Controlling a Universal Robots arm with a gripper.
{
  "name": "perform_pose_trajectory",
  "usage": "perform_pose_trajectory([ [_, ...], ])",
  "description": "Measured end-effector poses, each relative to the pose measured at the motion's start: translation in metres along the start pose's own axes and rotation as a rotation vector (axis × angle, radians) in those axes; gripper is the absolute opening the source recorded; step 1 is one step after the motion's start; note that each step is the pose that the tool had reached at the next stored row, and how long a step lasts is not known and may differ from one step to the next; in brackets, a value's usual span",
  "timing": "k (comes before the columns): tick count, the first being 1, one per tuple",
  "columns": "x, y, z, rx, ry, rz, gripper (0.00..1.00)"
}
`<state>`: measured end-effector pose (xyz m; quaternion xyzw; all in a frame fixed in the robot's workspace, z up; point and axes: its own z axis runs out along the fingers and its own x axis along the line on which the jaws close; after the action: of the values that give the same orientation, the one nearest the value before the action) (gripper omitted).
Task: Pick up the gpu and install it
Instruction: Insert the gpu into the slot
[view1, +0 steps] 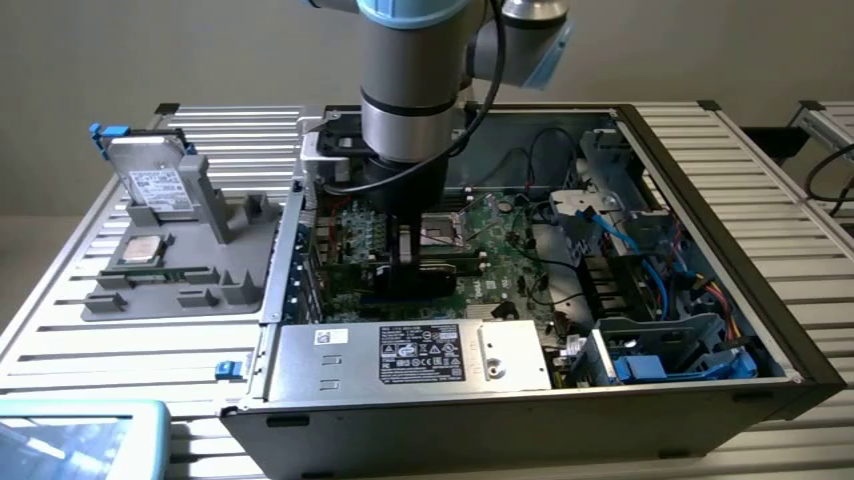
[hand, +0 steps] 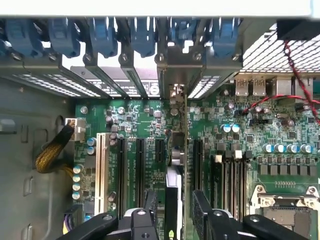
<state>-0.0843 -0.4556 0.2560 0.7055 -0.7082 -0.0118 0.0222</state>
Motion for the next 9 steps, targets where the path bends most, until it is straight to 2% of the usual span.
perform_pose_trajectory([
  [9,0.001,0.0018,-0.0387,0.0009,0.0004,0.0,0.42],
])
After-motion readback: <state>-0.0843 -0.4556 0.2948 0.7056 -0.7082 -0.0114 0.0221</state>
